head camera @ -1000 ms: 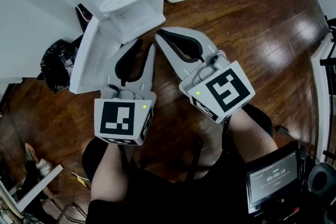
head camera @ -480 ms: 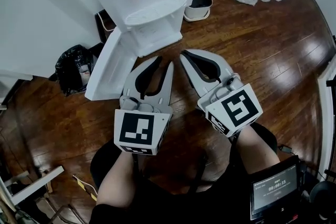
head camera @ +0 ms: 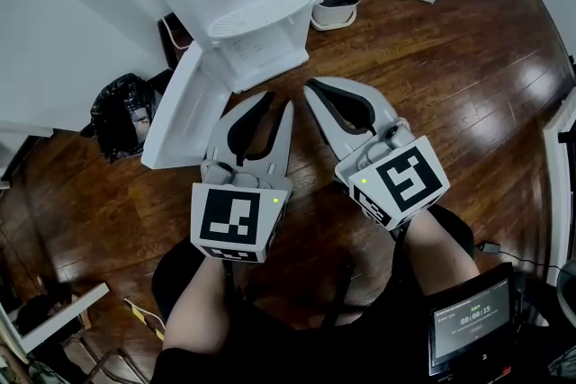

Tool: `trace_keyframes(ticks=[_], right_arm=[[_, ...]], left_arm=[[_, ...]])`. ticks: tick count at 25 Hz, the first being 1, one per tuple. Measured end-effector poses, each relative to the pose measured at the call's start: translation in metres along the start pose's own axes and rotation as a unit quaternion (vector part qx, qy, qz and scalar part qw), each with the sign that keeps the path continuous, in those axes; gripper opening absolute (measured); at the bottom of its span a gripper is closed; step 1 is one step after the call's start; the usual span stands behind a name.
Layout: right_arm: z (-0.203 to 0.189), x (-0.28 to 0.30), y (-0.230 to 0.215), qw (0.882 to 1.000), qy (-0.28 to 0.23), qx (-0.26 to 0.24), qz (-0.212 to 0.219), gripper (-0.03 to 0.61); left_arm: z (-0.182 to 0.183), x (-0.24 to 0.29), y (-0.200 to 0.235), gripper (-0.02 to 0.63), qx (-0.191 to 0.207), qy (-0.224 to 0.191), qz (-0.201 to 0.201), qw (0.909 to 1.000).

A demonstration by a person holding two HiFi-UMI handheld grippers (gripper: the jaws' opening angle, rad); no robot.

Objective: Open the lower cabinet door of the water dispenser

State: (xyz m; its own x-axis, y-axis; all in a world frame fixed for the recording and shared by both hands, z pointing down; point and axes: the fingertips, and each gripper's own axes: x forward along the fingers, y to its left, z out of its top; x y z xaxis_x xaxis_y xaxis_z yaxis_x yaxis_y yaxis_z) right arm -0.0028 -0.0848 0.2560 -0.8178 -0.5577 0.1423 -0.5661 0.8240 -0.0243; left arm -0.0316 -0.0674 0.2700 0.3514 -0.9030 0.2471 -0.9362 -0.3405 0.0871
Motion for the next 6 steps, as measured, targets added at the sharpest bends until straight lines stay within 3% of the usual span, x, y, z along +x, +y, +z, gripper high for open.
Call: trace_keyframes(ticks=[6], right_arm=[[0.0000, -0.0007, 0.0005, 1.000, 0.000, 0.000, 0.002, 0.005]], left_arm=[[-0.0006, -0.0001, 0.0001, 0.100, 0.004, -0.005, 0.003, 1.0000]])
